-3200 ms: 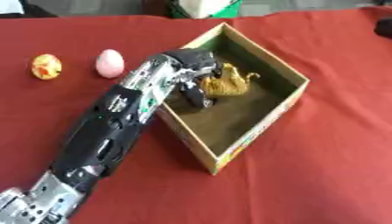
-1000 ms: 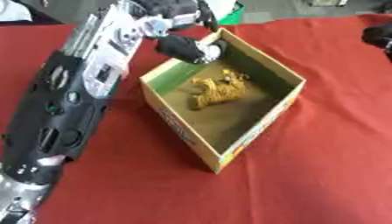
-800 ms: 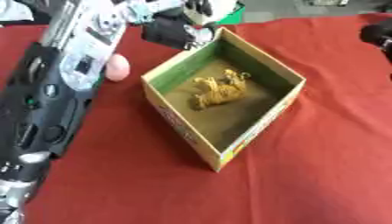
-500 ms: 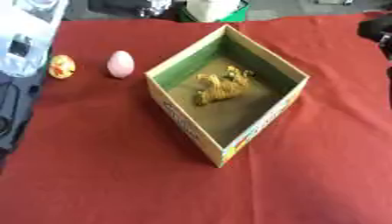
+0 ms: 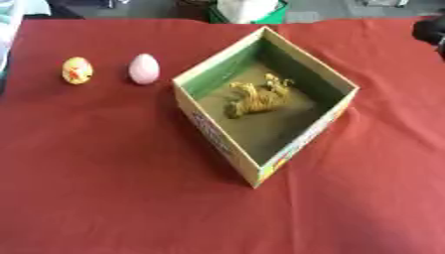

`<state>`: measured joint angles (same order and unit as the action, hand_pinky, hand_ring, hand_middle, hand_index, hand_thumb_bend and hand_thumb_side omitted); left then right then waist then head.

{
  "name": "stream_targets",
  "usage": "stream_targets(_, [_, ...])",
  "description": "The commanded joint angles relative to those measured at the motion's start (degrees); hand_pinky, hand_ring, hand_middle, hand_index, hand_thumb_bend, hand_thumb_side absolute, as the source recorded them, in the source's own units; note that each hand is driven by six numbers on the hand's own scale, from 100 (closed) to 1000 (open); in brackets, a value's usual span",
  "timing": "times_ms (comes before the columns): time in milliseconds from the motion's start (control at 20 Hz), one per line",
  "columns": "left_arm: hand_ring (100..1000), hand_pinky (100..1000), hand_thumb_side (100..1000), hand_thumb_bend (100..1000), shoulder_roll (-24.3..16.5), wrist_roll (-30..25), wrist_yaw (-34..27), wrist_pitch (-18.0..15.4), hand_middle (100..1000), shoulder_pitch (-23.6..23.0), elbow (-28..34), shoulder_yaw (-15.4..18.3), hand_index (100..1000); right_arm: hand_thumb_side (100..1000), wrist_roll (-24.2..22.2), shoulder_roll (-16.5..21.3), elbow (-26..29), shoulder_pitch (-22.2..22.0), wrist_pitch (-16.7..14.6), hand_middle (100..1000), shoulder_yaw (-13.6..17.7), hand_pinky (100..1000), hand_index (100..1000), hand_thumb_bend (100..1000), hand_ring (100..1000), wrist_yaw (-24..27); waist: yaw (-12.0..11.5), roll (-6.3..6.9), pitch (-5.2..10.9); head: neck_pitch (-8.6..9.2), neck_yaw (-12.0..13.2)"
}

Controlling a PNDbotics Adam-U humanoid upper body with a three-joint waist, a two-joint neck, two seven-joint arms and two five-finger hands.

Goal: Pick up objects on the table and place them in the box.

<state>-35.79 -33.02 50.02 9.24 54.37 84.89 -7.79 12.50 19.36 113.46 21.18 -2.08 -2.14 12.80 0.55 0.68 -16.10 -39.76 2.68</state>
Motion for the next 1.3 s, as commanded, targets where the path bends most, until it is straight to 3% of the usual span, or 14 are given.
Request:
stream_targets(50, [876, 761, 799, 161, -2.74, 2.01, 1.86, 0.09, 847, 0.48, -4.63, 1.25, 941, 626, 0.04, 1.32, 1.13, 0.67, -0.26, 518, 0.41, 744, 793, 100, 661, -0.24, 0.06, -0.10, 0.82, 0.46, 0.51])
stream_targets(650, [883, 768, 857, 241, -3.57, 4.90, 2.59, -0.50, 857, -1.18, -16.16, 2.19, 959, 631, 0.22, 1.53, 1.13, 1.05, -0.62, 518, 0.57, 745, 793, 100, 663, -0.55, 0.37, -0.73, -0.35, 2.58, 0.26])
stream_targets(750, [892, 776, 860, 275, -3.55, 5.29, 2.91, -0.16, 864, -1.39, -17.63, 2.25, 962, 631, 0.24, 1.56, 1.13, 1.13, -0.70, 518, 0.59, 746, 793, 100, 663, -0.59, 0.43, -0.87, -0.58, 2.86, 0.33])
stream_targets(950, [912, 794, 934, 467, -3.42, 4.92, 3.26, -0.51, 882, -1.85, -20.17, 2.42, 989, 632, 0.25, 1.55, 1.13, 1.24, -0.78, 518, 0.62, 746, 794, 100, 663, -0.72, 0.61, -1.13, -1.09, 3.30, 0.42])
stream_targets(1300, [922, 799, 946, 547, -3.92, 5.49, 5.85, 0.16, 884, -2.34, -22.97, 3.09, 1000, 630, 0.17, 1.56, 1.13, 1.30, -0.80, 517, 0.62, 747, 794, 100, 663, -0.96, 0.76, -1.39, -1.93, 3.82, 0.78])
